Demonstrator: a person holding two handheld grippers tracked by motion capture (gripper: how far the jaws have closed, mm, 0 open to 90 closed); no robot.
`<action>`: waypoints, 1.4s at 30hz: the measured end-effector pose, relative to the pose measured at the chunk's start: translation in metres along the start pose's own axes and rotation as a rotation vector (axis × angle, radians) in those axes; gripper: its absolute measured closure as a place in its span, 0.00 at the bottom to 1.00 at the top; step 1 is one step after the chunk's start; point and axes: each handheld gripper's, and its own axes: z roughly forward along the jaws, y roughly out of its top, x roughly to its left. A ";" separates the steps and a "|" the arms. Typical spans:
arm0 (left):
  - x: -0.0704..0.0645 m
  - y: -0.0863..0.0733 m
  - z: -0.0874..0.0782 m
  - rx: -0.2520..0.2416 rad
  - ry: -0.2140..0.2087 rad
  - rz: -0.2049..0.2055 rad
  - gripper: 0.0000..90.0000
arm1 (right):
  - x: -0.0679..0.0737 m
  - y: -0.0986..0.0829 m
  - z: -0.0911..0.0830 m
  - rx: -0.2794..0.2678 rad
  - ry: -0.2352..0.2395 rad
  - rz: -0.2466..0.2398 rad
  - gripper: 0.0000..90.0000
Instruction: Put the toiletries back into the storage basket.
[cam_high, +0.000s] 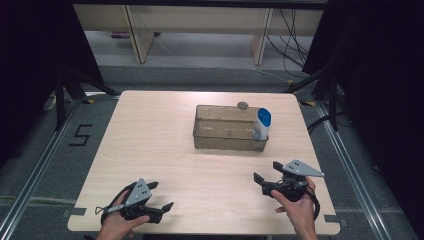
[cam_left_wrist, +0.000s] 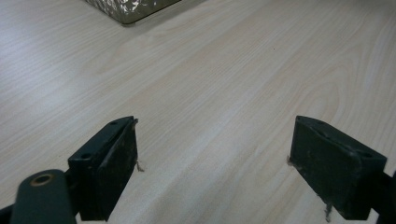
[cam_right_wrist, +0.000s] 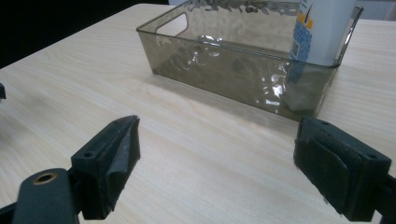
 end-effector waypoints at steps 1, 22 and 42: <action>0.000 0.000 0.000 0.000 -0.002 -0.001 0.16 | -0.001 0.000 -0.001 -0.005 -0.002 -0.024 0.17; 0.000 0.000 -0.001 -0.010 0.001 -0.002 0.16 | 0.007 -0.022 -0.015 0.010 0.018 -0.011 0.17; 0.001 0.000 -0.001 -0.002 0.003 0.009 0.16 | 0.010 -0.043 -0.032 0.022 0.032 0.020 0.17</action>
